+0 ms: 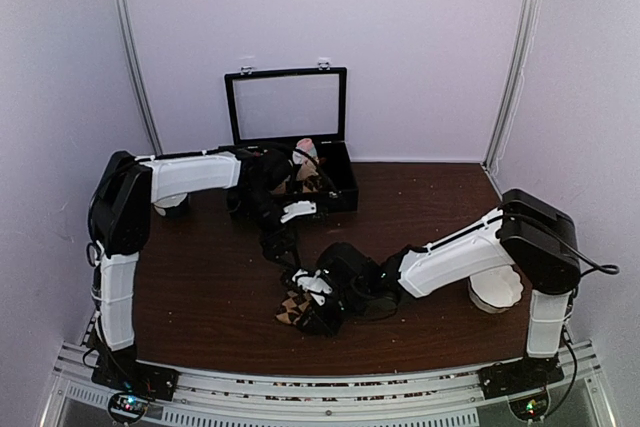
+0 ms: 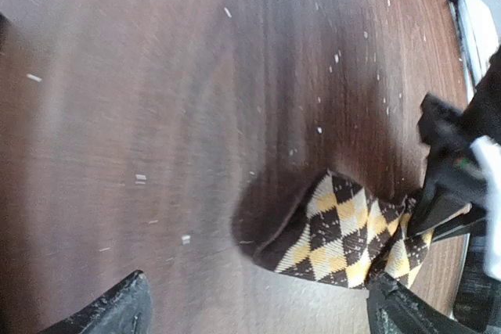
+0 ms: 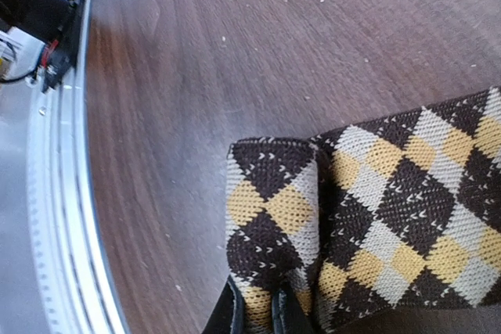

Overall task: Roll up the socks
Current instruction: Smooth out the sock at the center of the board.

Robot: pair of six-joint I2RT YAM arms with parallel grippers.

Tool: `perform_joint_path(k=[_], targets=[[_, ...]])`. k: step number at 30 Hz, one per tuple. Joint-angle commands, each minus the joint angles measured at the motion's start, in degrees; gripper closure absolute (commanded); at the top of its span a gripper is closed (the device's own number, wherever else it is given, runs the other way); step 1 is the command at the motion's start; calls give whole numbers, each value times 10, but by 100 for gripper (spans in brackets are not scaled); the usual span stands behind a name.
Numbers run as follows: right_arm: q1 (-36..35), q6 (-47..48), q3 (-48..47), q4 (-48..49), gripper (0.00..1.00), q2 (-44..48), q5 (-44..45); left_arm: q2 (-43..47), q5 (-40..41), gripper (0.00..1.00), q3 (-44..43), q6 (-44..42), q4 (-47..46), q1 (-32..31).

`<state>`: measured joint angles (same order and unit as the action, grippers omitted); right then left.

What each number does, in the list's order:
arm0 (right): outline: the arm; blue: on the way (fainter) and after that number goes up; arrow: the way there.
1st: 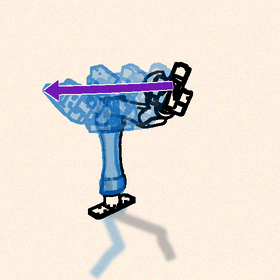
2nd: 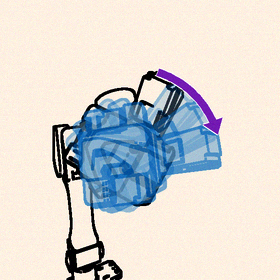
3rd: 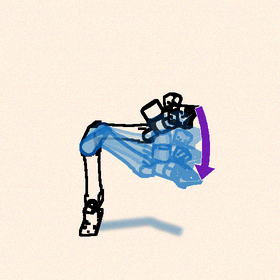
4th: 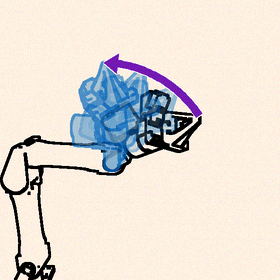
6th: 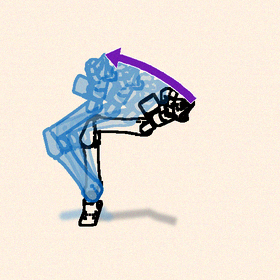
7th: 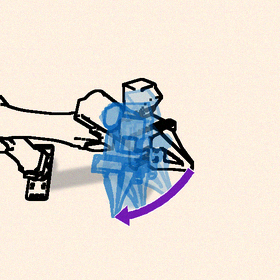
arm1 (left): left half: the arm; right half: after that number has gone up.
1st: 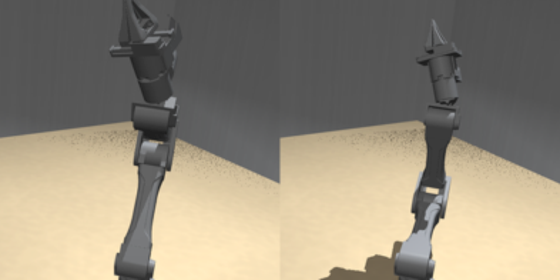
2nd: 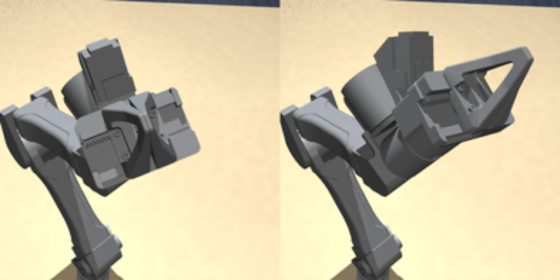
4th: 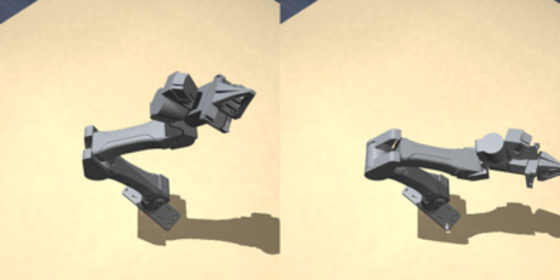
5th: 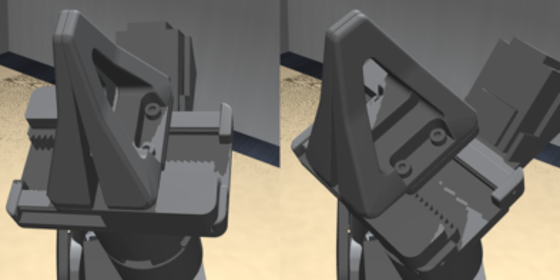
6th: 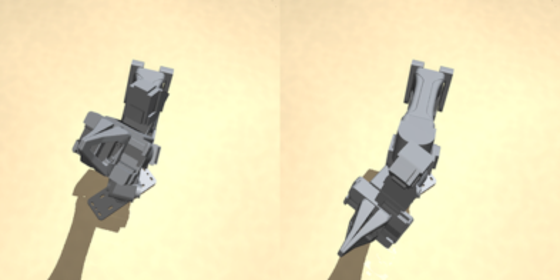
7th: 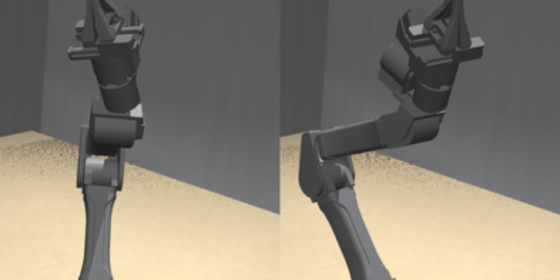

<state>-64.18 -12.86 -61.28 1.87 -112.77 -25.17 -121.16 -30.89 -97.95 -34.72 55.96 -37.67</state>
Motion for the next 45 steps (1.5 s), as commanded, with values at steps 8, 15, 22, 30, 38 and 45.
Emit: perform_joint_path(k=[8,15,22,30,38,45], targets=[[40,-140,82,-99,100,-115,-119,146,115,2,-10,135,-89,43],[66,-172,91,-50,100,-111,-146,202,62,2,87,147,-132,129],[90,-222,105,28,100,-119,-213,299,2,2,285,2,-191,43],[124,-306,133,116,100,-124,-253,250,74,25,366,-94,-183,-131],[124,-339,129,148,100,-123,-254,235,153,31,384,-62,-272,-182],[117,-323,131,130,100,-104,-228,230,147,31,357,-29,-238,-171]])
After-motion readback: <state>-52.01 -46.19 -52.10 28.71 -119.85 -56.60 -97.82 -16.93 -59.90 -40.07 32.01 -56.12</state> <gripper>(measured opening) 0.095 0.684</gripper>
